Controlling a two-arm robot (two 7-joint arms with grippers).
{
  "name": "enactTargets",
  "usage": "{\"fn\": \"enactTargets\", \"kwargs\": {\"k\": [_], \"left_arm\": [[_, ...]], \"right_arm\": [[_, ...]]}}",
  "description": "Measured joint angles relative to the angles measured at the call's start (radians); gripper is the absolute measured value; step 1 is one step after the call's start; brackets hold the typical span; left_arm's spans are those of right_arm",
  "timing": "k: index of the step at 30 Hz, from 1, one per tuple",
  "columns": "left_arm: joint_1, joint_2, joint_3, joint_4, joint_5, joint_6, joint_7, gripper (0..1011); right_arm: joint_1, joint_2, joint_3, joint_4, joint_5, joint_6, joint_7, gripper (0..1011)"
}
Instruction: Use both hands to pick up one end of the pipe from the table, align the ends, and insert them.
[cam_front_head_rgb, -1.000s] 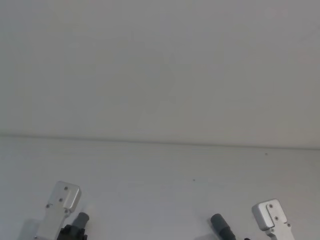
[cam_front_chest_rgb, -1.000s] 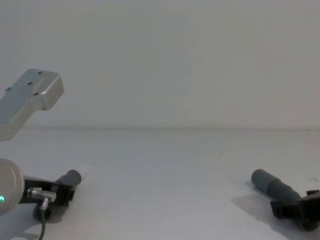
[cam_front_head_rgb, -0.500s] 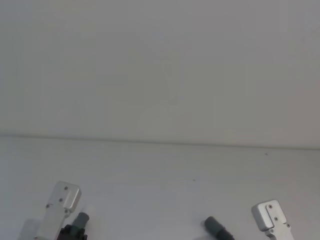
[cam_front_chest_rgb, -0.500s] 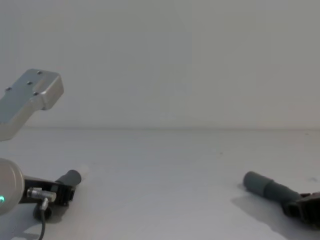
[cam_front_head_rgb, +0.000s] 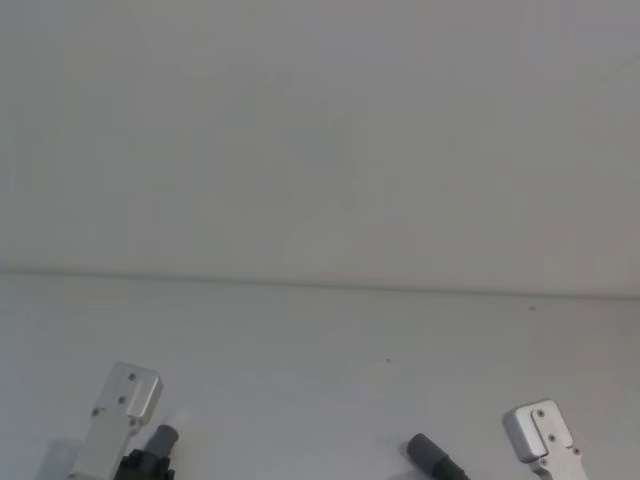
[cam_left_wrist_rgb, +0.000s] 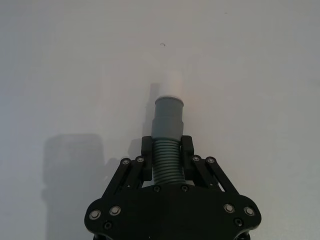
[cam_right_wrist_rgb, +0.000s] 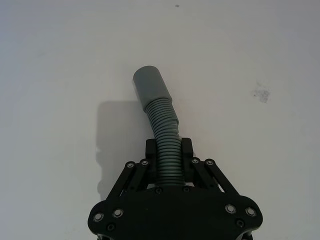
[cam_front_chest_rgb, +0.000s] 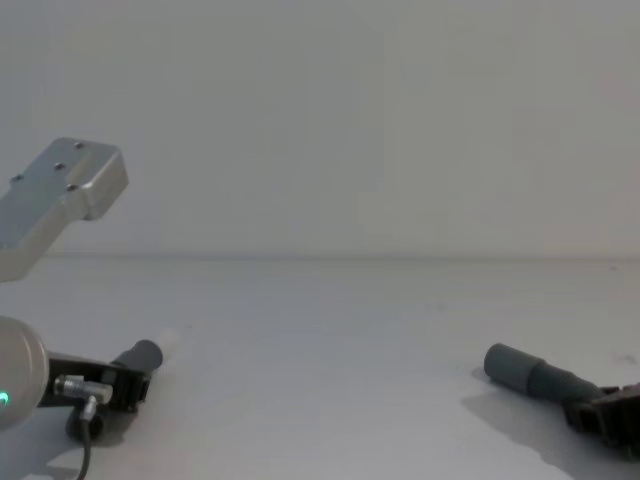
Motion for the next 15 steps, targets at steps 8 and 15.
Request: {"fn": "enactTargets", "kwargs": {"k": [8,15], "left_arm": [[-0.014,0.015,0.010,0.001,0.008,0.004,-0.019,305],[-0.045,0.052,0.038,0.000,0.036,0.002,-0.052,305]], "right_arm": [[0.000,0.000,0.000,0.000,0.000,0.000,0.000,257],[0.000,0.000,0.000,0.000,0.000,0.000,0.000,257]]}}
